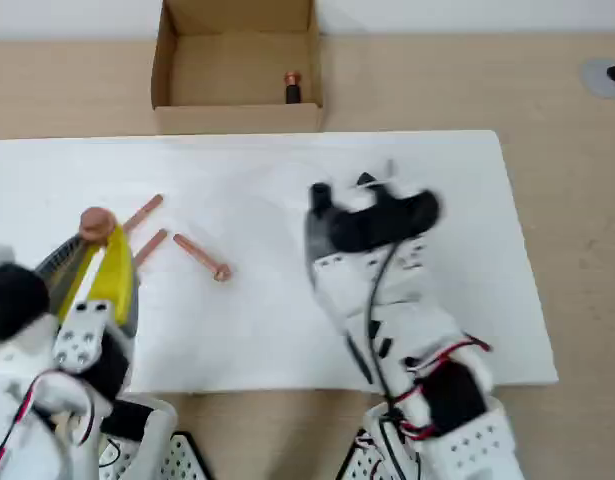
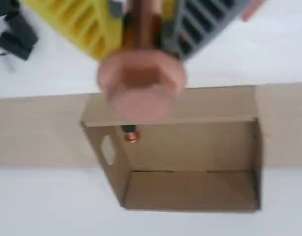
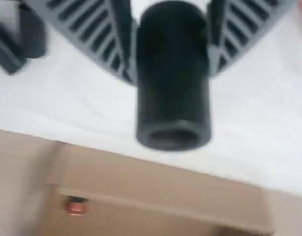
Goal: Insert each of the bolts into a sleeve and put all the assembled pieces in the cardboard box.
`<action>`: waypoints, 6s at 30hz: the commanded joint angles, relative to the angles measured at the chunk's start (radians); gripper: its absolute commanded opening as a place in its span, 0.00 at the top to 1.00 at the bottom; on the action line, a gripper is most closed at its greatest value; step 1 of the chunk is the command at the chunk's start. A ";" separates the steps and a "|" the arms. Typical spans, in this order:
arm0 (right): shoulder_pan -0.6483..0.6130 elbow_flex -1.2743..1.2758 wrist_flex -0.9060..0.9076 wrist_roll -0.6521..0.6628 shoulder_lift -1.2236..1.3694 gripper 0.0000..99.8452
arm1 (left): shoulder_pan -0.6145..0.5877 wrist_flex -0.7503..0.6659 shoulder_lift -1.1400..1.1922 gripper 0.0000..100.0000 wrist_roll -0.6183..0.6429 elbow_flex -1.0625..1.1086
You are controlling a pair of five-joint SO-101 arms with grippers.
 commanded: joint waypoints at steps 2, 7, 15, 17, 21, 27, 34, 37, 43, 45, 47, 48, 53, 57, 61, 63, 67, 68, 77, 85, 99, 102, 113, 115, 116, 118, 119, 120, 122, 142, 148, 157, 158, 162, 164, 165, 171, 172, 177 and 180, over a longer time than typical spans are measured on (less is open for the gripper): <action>-0.114 0.179 -0.219 0.063 -0.070 0.99 | 0.009 -0.149 0.002 0.99 0.120 0.114; -0.223 0.337 -0.411 0.110 -0.099 0.99 | 0.009 -0.325 0.005 0.99 0.130 0.281; -0.355 0.478 -0.582 0.143 -0.116 0.99 | 0.014 -0.465 0.005 0.99 0.130 0.397; -0.378 0.499 -0.623 0.143 -0.116 0.99 | 0.015 -0.499 0.005 0.99 0.130 0.397; -0.400 0.530 -0.712 0.143 -0.113 0.99 | 0.015 -0.554 0.005 0.99 0.130 0.397; -0.400 0.530 -0.790 0.141 -0.114 0.99 | 0.087 -0.548 0.007 0.99 0.173 0.414; -0.400 0.530 -0.795 0.140 -0.114 0.99 | 0.201 -0.549 0.005 0.99 0.180 0.473; -0.400 0.530 -0.795 0.140 -0.114 0.99 | 0.201 -0.549 0.001 0.99 0.180 0.482; -0.400 0.530 -0.792 0.140 -0.114 0.99 | 0.199 -0.548 -0.001 0.99 0.172 0.474; -0.400 0.530 -0.790 0.140 -0.114 0.99 | 0.198 -0.548 -0.001 0.99 0.170 0.474; -0.400 0.530 -0.790 0.140 -0.114 0.99 | 0.198 -0.548 -0.001 0.99 0.157 0.474; -0.400 0.530 -0.790 0.140 -0.114 0.99 | 0.198 -0.545 -0.001 0.99 0.141 0.474; -0.395 0.530 -0.789 0.140 -0.113 0.99 | 0.203 -0.459 -0.001 0.99 0.115 0.428; -0.395 0.530 -0.789 0.140 -0.111 0.99 | 0.201 -0.390 -0.001 0.99 0.115 0.381; -0.395 0.530 -0.789 0.140 -0.110 0.99 | 0.199 -0.370 -0.001 0.99 0.106 0.376; -0.395 0.530 -0.789 0.140 -0.108 0.99 | 0.199 -0.374 -0.002 0.99 0.087 0.374; -0.395 0.530 -0.789 0.140 -0.108 0.99 | 0.199 -0.371 -0.002 0.99 0.080 0.321; -0.395 0.530 -0.789 0.140 -0.108 0.99 | 0.199 -0.371 -0.001 0.99 0.080 0.299; -0.395 0.530 -0.787 0.138 -0.107 0.99 | 0.206 -0.370 0.005 0.99 0.086 0.206; -0.395 0.530 -0.732 0.138 -0.114 0.99 | 0.206 -0.252 0.005 0.99 0.083 0.152; -0.398 0.529 -0.732 0.138 -0.116 0.99 | 0.247 -0.133 0.007 0.99 0.114 0.160; -0.400 0.527 -0.733 0.138 -0.116 0.99 | 0.250 -0.149 0.007 0.99 0.110 0.176; -0.400 0.518 -0.783 0.138 -0.116 0.99 | 0.244 -0.161 0.007 0.99 0.089 0.210; -0.400 0.518 -0.783 0.138 -0.116 0.99 | 0.244 -0.164 0.005 0.99 0.063 0.230; -0.400 0.518 -0.783 0.138 -0.116 0.99 | 0.244 -0.164 0.005 0.99 0.061 0.236; -0.400 0.519 -0.783 0.138 -0.116 0.99 | 0.244 -0.164 0.005 0.99 0.060 0.241; -0.400 0.519 -0.783 0.138 -0.116 0.99 | 0.244 -0.164 0.005 0.99 0.060 0.239; -0.400 0.519 -0.783 0.138 -0.116 0.99 | 0.244 -0.164 0.005 0.99 0.060 0.239; -0.400 0.519 -0.783 0.138 -0.116 0.99 | 0.244 -0.164 0.005 0.99 0.060 0.239; -0.400 0.522 -0.781 0.138 -0.116 0.99 | 0.166 -0.265 0.001 0.99 0.060 0.307; -0.400 0.524 -0.781 0.138 -0.116 0.99 | 0.167 -0.259 0.001 0.99 0.063 0.319; -0.400 0.524 -0.781 0.138 -0.116 0.99 | 0.169 -0.259 0.001 0.99 0.064 0.333; -0.400 0.522 -0.781 0.138 -0.116 0.99 | 0.169 -0.258 0.001 0.99 0.066 0.342; -0.400 0.521 -0.781 0.138 -0.116 0.99 | 0.201 -0.244 -0.001 0.99 0.112 0.382; -0.400 0.522 -0.781 0.138 -0.116 0.99 | 0.219 -0.244 -0.001 0.99 0.114 0.393; -0.398 0.524 -0.781 0.138 -0.116 0.99 | 0.226 -0.244 -0.001 0.99 0.115 0.394; -0.395 0.526 -0.781 0.138 -0.116 0.99 | 0.222 -0.239 -0.001 0.99 0.110 0.388; -0.395 0.526 -0.781 0.138 -0.116 0.99 | 0.222 -0.236 -0.001 0.99 0.109 0.387; -0.395 0.522 -0.775 0.138 -0.116 0.99 | 0.229 -0.193 -0.001 0.96 0.109 0.388; -0.395 0.521 -0.775 0.141 -0.116 0.99 | 0.229 -0.143 -0.001 0.90 0.117 0.387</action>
